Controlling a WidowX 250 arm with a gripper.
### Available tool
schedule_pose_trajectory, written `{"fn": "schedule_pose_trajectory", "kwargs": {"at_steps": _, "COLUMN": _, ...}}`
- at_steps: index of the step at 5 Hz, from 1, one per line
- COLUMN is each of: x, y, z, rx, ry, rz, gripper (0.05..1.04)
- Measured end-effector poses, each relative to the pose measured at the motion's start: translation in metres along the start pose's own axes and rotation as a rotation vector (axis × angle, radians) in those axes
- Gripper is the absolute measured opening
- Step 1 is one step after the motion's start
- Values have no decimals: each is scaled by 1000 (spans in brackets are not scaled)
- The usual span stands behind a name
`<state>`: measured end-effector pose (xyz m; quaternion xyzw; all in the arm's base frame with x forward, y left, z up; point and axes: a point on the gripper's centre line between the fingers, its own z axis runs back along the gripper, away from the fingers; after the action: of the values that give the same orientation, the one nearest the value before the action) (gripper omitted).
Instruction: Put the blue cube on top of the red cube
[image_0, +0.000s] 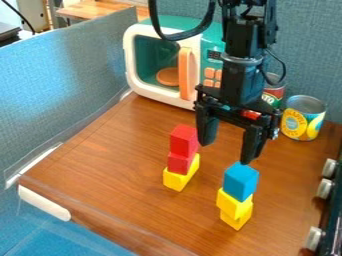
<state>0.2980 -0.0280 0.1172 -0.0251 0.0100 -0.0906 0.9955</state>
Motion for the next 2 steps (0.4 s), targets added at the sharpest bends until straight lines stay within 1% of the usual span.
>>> {"fn": "schedule_pose_trajectory", "kwargs": {"at_steps": 1, "x": -3, "y": -1, "z": -5, "rx": -5, "ry": 9, "rz": 16, "gripper": 1000}}
{"fn": "schedule_pose_trajectory", "kwargs": {"at_steps": 2, "x": -3, "y": -6, "z": -10, "rx": -31, "ry": -2, "rz": 29, "gripper": 1000}}
